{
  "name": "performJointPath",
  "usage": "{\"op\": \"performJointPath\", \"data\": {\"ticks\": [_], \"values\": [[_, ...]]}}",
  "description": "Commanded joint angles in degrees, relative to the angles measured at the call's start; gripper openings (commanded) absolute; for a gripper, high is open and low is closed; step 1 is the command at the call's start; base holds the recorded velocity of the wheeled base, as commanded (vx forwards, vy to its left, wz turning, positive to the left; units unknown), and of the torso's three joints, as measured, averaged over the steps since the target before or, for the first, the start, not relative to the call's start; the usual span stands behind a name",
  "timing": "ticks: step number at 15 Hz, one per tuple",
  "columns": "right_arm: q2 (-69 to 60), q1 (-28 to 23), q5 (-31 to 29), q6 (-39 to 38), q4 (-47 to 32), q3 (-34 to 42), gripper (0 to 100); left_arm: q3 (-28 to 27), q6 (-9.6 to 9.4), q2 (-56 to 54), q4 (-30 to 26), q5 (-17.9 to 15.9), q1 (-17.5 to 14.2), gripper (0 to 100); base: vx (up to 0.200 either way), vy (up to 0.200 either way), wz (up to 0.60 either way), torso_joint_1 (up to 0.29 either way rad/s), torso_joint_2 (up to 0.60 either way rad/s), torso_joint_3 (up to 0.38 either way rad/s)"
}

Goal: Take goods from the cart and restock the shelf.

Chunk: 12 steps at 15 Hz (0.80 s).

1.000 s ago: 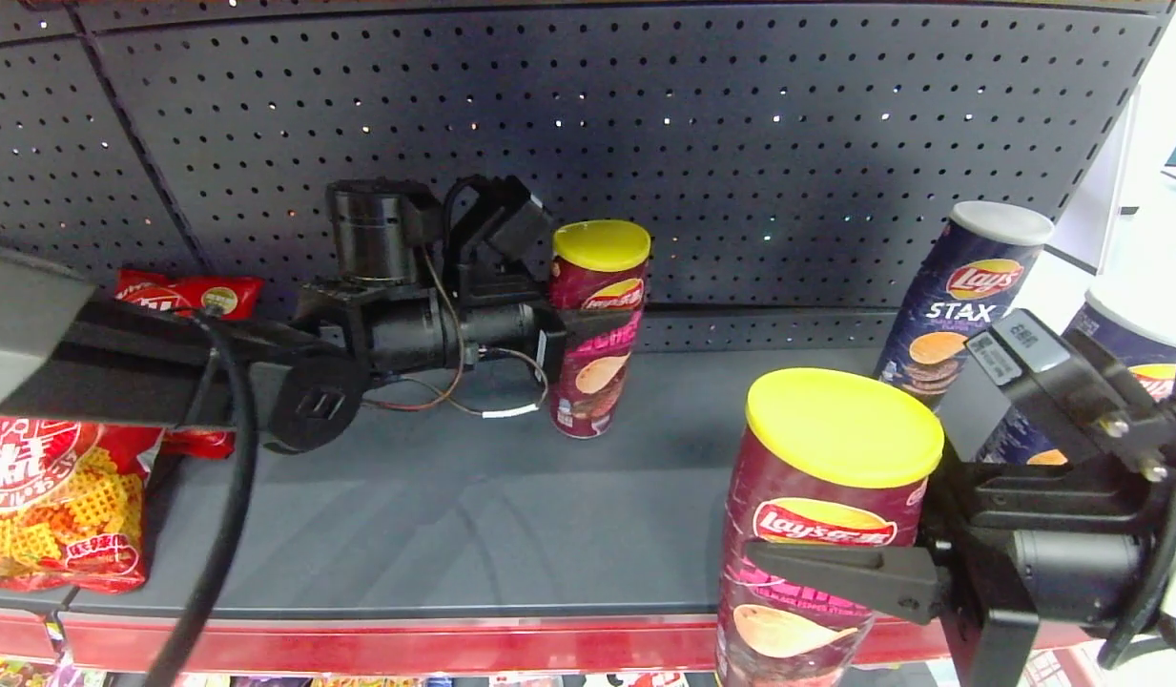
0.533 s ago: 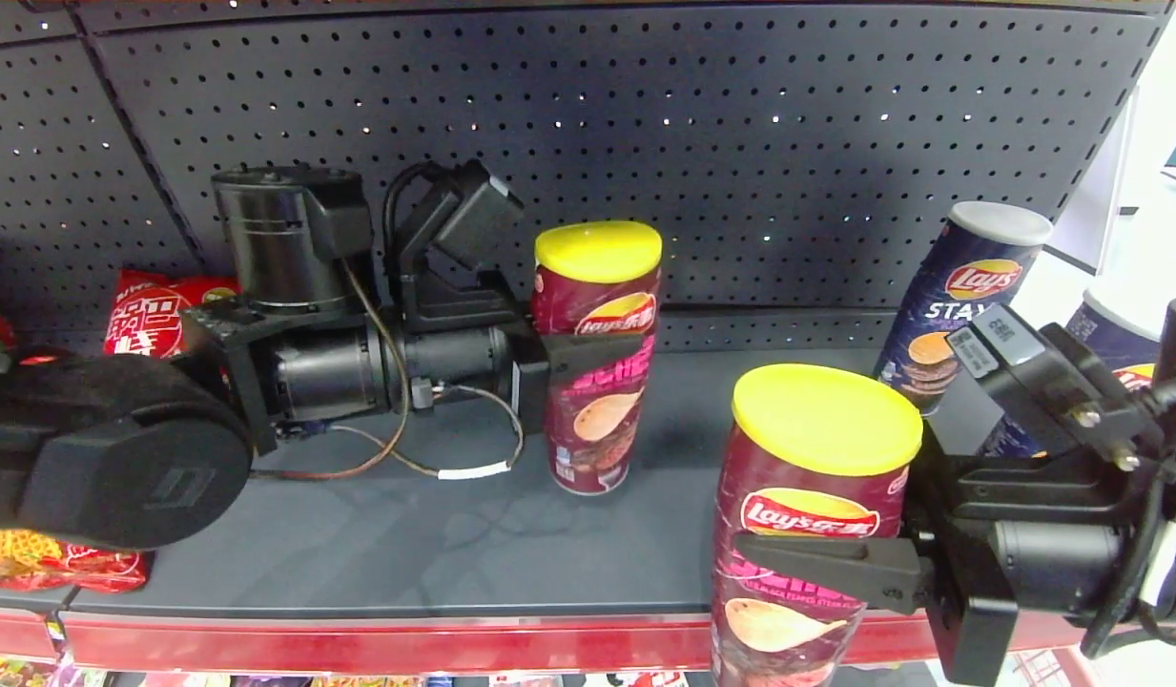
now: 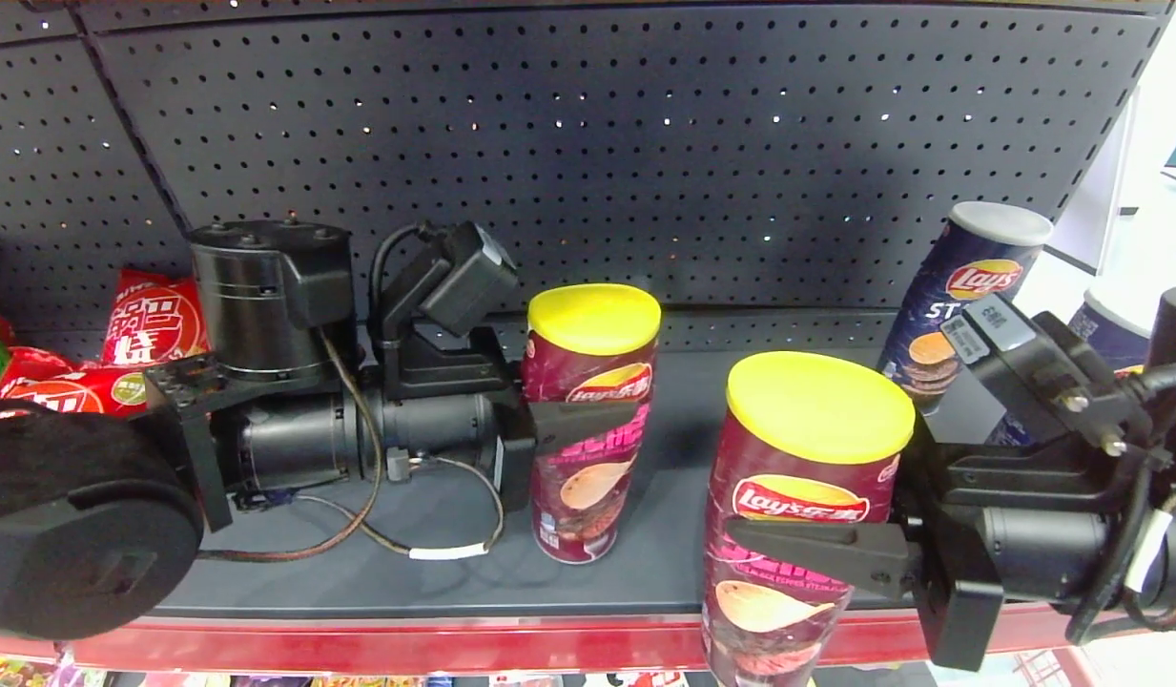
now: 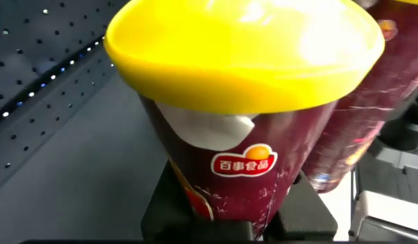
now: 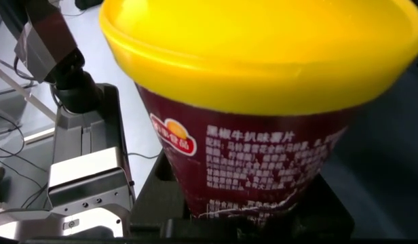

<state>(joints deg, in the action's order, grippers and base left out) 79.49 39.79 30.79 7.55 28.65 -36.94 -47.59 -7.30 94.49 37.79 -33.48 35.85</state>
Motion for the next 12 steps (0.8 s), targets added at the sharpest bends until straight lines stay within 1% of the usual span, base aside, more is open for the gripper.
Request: {"op": "performJointPath", "data": {"ticks": [1, 4, 6, 8, 9, 12], "values": [[0.13, 0.02, 0.06, 0.01, 0.00, 0.02, 0, 0.92, 0.01, -0.27, 0.00, -0.01, 0.53, 0, 0.000, 0.000, 0.00, 0.000, 0.00, 0.000], [0.13, 0.02, 0.06, 0.01, 0.00, 0.02, 0, 1.54, 0.10, 0.26, 0.09, -0.01, 1.76, 0, 0.000, 0.000, 0.00, 0.000, 0.00, 0.000], [0.05, 0.02, 0.06, 0.01, 0.00, 0.02, 0, 1.45, 0.10, 1.14, 0.09, -0.01, 1.76, 0, 0.000, 0.000, 0.00, 0.000, 0.00, 0.000], [-0.22, 0.02, 0.06, 0.01, 0.00, 0.37, 0, 1.36, 0.01, 1.58, 0.09, 0.25, 1.41, 0, 0.000, 0.000, 0.00, 0.000, 0.00, 0.000], [-0.31, 0.02, 0.06, 0.01, 0.00, 0.46, 0, 1.36, 0.01, 1.66, 0.09, 0.78, 0.97, 0, 0.000, 0.000, 0.00, 0.000, 0.00, 0.000], [-0.31, 0.02, 0.06, 0.01, 0.00, 0.46, 0, 1.01, -0.08, 2.19, 0.97, 0.87, -0.43, 0, 0.000, 0.000, 0.00, 0.000, 0.00, 0.000]]}}
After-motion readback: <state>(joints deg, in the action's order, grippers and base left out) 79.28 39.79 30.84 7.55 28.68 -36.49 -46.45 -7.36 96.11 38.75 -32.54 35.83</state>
